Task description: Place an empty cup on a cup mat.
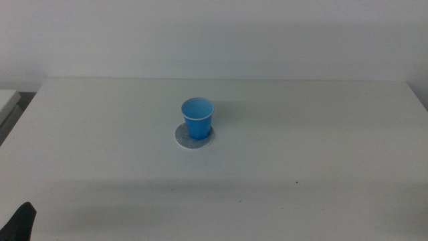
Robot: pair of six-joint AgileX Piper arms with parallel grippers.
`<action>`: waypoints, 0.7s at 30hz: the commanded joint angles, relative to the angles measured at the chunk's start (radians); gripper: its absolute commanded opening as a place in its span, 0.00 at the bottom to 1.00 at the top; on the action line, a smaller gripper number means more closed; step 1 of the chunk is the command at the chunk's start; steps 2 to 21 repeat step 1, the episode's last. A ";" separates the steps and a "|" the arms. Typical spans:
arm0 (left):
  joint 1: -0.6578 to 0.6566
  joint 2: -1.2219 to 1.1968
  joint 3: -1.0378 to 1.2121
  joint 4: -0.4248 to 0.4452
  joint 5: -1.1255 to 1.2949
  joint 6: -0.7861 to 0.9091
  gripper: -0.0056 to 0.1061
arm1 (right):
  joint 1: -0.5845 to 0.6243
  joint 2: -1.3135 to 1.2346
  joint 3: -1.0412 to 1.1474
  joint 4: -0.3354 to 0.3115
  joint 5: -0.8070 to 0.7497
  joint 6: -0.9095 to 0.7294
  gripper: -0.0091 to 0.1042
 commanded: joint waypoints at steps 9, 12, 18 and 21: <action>0.000 -0.005 0.000 -0.006 -0.014 -0.001 0.89 | 0.002 -0.005 0.003 -0.007 -0.007 -0.004 0.90; 0.000 -0.005 0.000 -0.006 -0.014 -0.001 0.89 | 0.002 -0.005 0.003 -0.007 -0.007 -0.004 0.90; 0.000 -0.005 0.000 -0.006 -0.014 -0.001 0.89 | 0.002 -0.005 0.003 -0.007 -0.007 -0.004 0.90; 0.000 -0.005 0.000 -0.006 -0.014 -0.001 0.89 | 0.002 -0.005 0.003 -0.007 -0.007 -0.004 0.90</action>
